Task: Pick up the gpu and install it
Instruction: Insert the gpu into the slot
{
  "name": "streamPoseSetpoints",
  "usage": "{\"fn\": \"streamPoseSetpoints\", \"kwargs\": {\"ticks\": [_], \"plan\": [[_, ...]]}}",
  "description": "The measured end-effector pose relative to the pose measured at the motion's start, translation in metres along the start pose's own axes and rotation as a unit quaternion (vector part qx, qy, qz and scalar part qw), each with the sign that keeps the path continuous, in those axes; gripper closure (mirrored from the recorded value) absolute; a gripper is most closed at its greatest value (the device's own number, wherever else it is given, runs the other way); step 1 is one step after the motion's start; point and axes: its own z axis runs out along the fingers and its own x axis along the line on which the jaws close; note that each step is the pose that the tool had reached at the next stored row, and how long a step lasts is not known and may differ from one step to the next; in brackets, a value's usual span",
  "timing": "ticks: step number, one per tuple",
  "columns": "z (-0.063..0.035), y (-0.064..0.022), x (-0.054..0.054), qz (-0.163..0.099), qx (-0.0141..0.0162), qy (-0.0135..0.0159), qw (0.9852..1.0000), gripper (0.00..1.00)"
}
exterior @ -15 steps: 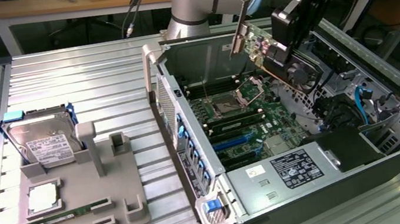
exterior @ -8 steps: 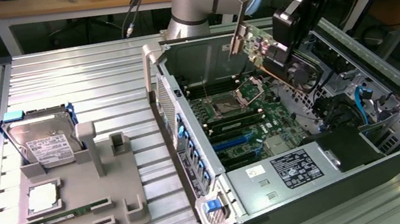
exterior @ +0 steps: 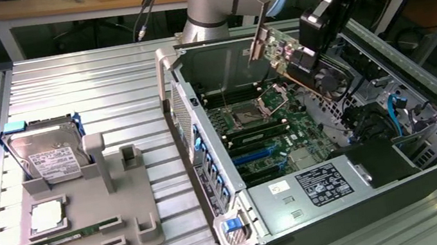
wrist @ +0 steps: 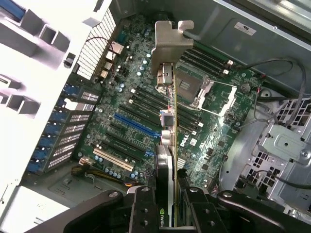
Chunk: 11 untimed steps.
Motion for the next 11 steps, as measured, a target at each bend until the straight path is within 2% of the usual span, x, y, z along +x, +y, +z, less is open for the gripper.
{"fn": "streamPoseSetpoints", "kwargs": {"ticks": [11], "plan": [[0.0000, 0.0000, 0.0000, -0.031, -0.0002, 0.0013, 0.9995, 0.73]]}}
